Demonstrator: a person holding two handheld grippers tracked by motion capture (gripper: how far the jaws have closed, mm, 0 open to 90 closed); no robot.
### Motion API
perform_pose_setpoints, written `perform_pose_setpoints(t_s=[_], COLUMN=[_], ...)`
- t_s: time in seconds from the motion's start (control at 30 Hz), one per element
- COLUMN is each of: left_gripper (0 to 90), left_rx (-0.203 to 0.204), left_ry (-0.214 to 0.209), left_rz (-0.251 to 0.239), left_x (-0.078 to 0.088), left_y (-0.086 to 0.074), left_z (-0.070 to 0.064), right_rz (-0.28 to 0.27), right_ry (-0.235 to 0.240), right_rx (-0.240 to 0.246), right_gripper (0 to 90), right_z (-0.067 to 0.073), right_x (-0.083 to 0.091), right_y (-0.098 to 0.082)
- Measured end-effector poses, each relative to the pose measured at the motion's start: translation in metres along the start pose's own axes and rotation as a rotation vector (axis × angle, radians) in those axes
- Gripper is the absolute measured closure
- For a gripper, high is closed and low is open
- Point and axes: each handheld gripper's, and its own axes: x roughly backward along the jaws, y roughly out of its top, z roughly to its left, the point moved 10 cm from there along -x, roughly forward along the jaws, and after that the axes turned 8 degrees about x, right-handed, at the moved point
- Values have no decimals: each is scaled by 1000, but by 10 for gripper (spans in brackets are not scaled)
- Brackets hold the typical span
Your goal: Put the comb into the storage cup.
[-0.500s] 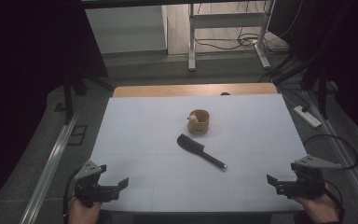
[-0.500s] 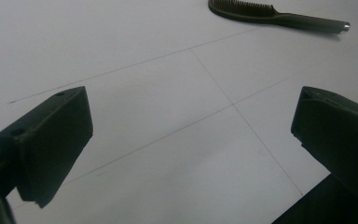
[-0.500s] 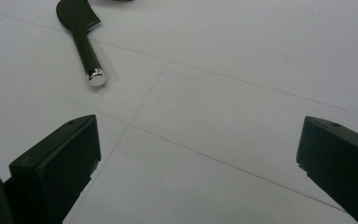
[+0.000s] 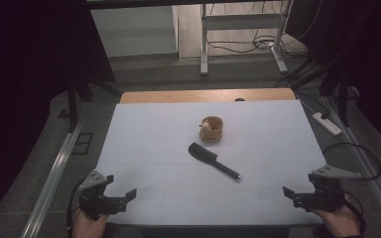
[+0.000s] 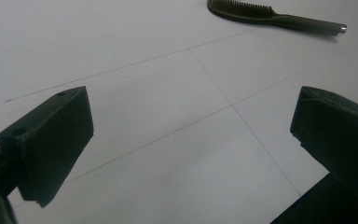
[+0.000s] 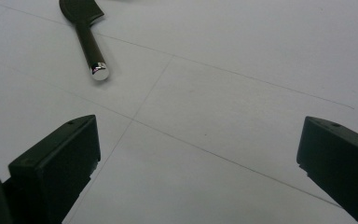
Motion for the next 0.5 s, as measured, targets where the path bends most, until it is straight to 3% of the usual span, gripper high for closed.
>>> perform_pose_setpoints(t_s=[0.5], left_gripper=[11], left_rx=[3], left_ry=[-8], left_rz=[5], left_x=[0], left_y=[-1], left_z=[0], right_rz=[17], right_ry=[6], right_rx=[13], right_gripper=[0], right_z=[1], right_x=[-2], right_y=[-1])
